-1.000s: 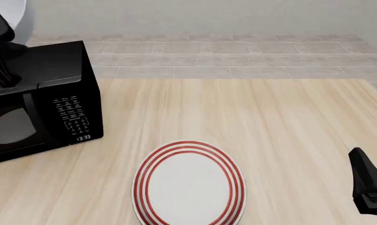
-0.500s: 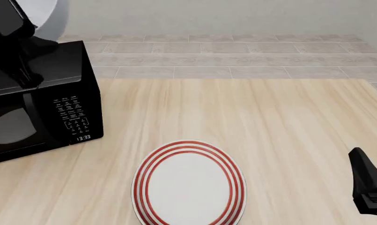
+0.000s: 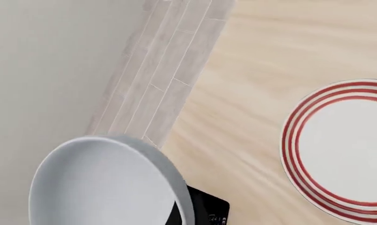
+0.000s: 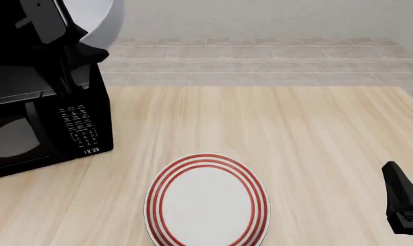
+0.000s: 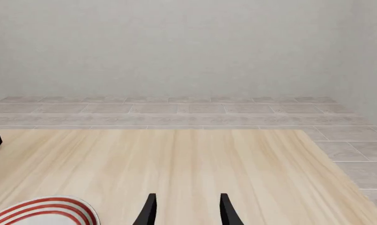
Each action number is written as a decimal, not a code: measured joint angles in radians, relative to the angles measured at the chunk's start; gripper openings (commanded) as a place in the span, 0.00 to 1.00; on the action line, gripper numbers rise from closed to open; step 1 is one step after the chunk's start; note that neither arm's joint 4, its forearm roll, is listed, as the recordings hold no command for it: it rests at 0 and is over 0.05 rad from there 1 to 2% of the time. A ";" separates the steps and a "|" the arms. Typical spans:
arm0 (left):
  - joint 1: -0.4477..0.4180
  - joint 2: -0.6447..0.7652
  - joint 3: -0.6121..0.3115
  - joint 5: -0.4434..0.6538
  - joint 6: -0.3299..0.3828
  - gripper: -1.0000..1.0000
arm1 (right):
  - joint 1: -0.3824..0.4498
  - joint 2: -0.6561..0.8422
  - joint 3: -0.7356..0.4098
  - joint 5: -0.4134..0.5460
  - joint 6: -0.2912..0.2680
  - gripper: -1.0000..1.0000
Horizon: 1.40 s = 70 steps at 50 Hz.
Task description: Pick up the white bowl and put it on the plate.
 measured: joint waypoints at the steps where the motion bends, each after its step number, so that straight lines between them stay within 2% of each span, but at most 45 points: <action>1: -0.008 0.004 0.000 -0.003 0.000 0.00 | 0.000 0.000 0.000 0.000 0.000 1.00; 24: -0.169 0.092 -0.021 -0.042 -0.019 0.00 | 0.000 0.000 0.000 0.000 0.000 1.00; 40: -0.266 0.115 0.003 -0.055 -0.036 0.00 | 0.000 0.000 0.000 0.000 0.000 1.00; 54: -0.330 0.126 0.040 -0.068 -0.054 0.00 | 0.000 0.000 0.000 0.000 0.000 1.00; 70: -0.393 0.129 0.052 -0.034 -0.112 0.00 | 0.000 0.000 0.000 0.000 0.000 1.00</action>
